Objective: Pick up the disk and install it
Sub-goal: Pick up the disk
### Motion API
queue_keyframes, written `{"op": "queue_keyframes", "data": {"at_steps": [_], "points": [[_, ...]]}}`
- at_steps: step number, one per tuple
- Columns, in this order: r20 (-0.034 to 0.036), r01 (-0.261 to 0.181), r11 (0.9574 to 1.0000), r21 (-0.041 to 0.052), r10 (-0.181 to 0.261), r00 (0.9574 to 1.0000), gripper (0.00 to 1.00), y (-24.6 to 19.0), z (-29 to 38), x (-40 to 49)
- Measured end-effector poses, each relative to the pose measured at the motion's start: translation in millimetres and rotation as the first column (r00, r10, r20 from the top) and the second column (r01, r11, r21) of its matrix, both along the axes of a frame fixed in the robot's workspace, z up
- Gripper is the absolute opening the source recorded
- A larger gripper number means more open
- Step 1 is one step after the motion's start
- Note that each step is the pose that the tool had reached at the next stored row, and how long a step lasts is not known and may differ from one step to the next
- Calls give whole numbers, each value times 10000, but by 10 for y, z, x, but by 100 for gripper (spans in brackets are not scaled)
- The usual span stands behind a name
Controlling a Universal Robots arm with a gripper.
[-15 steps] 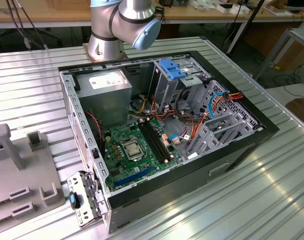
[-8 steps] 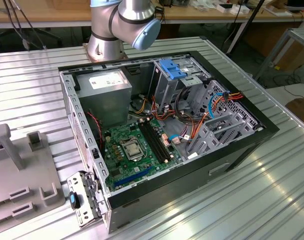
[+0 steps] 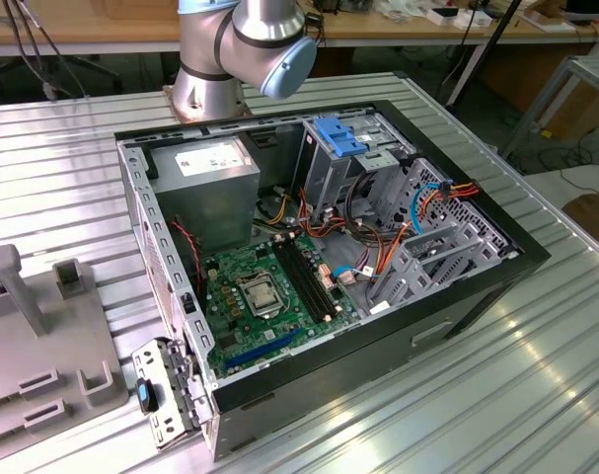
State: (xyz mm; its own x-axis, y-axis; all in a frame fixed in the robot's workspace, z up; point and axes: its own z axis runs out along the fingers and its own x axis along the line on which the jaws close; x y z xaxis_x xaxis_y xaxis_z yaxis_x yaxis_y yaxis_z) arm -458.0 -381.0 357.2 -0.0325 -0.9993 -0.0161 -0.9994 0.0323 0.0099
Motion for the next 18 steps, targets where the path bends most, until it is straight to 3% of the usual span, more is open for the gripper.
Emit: {"op": "queue_keyframes", "data": {"at_steps": [1, 3, 5, 8, 14, 16, 18], "points": [[3, 0, 10000, 0, 0, 10000, 83, 0, -22, 0], [14, 0, 10000, 0, 0, 10000, 69, 0, -61, 0], [22, -1, 10000, 0, 1, 10000, 68, 0, -103, 0], [37, -1, 10000, -1, 1, 10000, 55, 0, -164, 0], [67, -238, 9997, -1, 238, 9997, 55, -25, -260, -11], [116, -259, 9997, -3, 259, 9996, 55, -35, -279, -17], [237, -268, 9996, -5, 268, 9994, 55, -39, -306, -27]]}}
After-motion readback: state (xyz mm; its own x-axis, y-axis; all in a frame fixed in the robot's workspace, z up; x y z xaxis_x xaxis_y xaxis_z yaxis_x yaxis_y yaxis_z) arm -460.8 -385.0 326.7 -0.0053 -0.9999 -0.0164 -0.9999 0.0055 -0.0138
